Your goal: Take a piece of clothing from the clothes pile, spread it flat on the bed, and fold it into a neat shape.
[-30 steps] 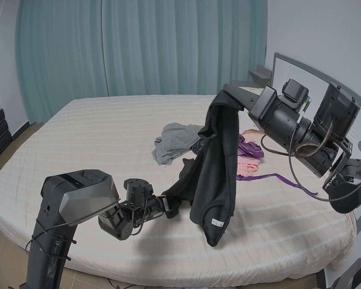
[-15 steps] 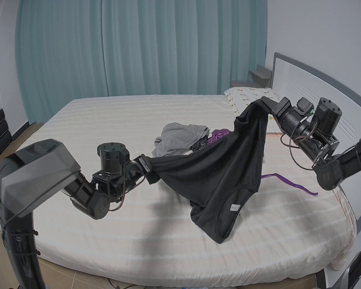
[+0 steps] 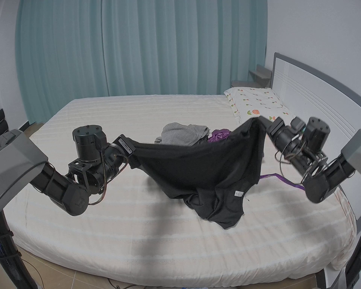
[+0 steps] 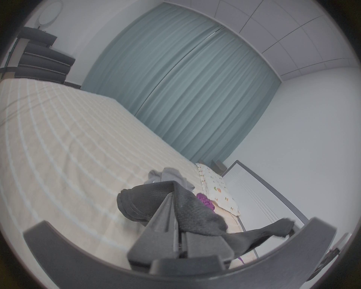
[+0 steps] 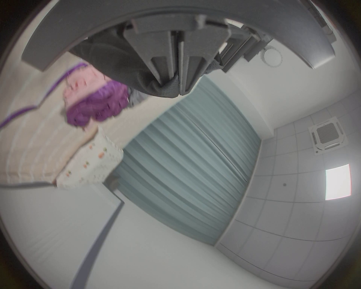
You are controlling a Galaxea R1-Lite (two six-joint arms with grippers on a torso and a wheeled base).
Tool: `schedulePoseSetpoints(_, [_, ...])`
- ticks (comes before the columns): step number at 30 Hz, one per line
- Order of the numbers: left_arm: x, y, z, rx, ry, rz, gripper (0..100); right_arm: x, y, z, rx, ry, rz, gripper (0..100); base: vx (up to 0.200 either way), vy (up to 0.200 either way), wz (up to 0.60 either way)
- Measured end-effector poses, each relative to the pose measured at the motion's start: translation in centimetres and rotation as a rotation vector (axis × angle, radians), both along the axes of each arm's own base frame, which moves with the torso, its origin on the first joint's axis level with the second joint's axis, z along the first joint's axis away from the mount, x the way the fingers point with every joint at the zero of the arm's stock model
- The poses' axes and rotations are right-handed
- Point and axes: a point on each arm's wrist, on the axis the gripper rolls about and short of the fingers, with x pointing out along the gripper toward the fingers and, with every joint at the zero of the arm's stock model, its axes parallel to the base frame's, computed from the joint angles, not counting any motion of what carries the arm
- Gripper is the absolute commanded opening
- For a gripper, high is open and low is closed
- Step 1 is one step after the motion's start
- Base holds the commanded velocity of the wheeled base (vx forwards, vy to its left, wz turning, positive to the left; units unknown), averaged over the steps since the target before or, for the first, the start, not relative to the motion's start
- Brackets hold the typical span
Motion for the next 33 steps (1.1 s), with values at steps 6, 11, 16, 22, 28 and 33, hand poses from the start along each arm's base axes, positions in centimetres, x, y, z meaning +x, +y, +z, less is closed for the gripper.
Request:
schedulePoseSetpoints(6, [-1.3, -1.3, -3.3, -0.038, 0.124, -0.042, 0, -2.2, 3.1, -6.9, -0.026, 0.174, 0.070, 0, 0.000, 0.000, 0.00])
schedulePoseSetpoints(11, [-2.4, -1.7, -6.5, -0.029, 0.238, -0.060, 0, -4.3, 4.5, -9.8, -0.024, 0.248, 0.117, 0, 0.000, 0.000, 0.00])
schedulePoseSetpoints(16, [-3.5, -1.3, -8.2, -0.045, 0.271, -0.057, 0, -5.5, 4.3, -11.5, -0.037, 0.315, 0.123, 0, 0.000, 0.000, 0.00])
schedulePoseSetpoints(22, [-4.6, -1.2, -9.3, -0.031, 0.316, -0.064, 0, -5.9, 4.1, -12.1, -0.046, 0.344, 0.116, 0, 0.000, 0.000, 0.00])
schedulePoseSetpoints(28, [-4.8, -1.3, -9.5, -0.030, 0.321, -0.067, 0, -6.1, 4.1, -12.3, -0.050, 0.354, 0.118, 0, 0.000, 0.000, 0.00])
schedulePoseSetpoints(33, [-4.9, -1.3, -9.5, -0.047, 0.327, -0.064, 0, -6.4, 4.5, -12.3, -0.055, 0.358, 0.127, 0, -0.160, 0.000, 0.00])
